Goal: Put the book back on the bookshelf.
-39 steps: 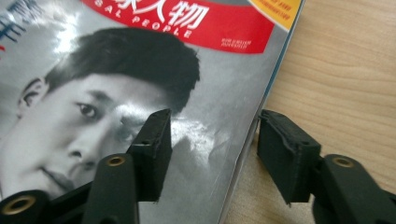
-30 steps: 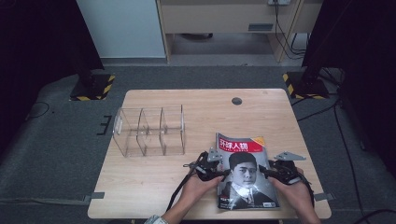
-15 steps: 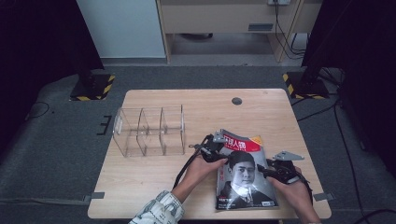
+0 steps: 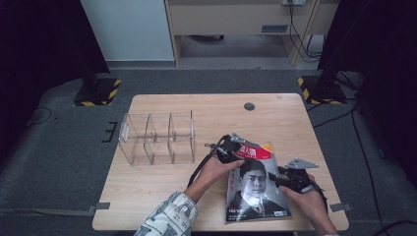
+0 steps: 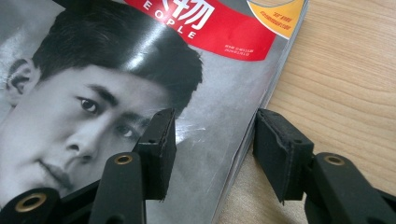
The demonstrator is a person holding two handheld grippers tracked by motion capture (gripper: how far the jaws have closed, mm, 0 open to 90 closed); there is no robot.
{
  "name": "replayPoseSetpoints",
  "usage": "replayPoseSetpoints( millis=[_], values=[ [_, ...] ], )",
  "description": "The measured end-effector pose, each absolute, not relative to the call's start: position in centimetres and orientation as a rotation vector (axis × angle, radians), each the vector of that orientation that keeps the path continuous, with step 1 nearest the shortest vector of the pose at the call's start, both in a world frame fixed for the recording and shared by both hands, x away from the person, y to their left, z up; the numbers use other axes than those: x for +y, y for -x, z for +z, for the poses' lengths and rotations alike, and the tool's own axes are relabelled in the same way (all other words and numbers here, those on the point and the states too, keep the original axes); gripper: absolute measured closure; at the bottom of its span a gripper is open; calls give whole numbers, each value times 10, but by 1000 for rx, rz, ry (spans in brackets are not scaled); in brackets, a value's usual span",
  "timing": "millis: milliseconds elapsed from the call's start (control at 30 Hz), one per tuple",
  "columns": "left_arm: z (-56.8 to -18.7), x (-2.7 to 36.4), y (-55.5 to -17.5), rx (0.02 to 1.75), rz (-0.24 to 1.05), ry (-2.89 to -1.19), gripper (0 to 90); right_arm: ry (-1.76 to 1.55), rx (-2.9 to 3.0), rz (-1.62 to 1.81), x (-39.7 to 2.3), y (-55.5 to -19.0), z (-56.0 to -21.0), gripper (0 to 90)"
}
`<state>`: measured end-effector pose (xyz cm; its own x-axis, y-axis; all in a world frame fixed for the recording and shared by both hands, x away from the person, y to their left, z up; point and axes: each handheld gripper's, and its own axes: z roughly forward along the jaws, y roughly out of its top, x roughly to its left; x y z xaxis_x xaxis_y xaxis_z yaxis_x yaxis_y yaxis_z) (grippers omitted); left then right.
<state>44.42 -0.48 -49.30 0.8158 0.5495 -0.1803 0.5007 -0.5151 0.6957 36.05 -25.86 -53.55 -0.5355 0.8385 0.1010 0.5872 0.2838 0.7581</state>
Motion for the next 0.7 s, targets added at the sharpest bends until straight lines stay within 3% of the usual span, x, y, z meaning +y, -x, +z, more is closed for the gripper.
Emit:
replayPoseSetpoints(
  millis=[500,533,700],
  values=[
    [-496,-11,-455,761,13,-2232,240,-1259,2259,1127,-257,-360,-536,494],
    [-494,-11,-456,756,21,-2245,247,-1259,2259,1127,-257,-360,-536,494],
    [-490,-12,-454,771,51,-2233,448,-1263,2255,1129,-257,-360,-536,494]
  ],
)
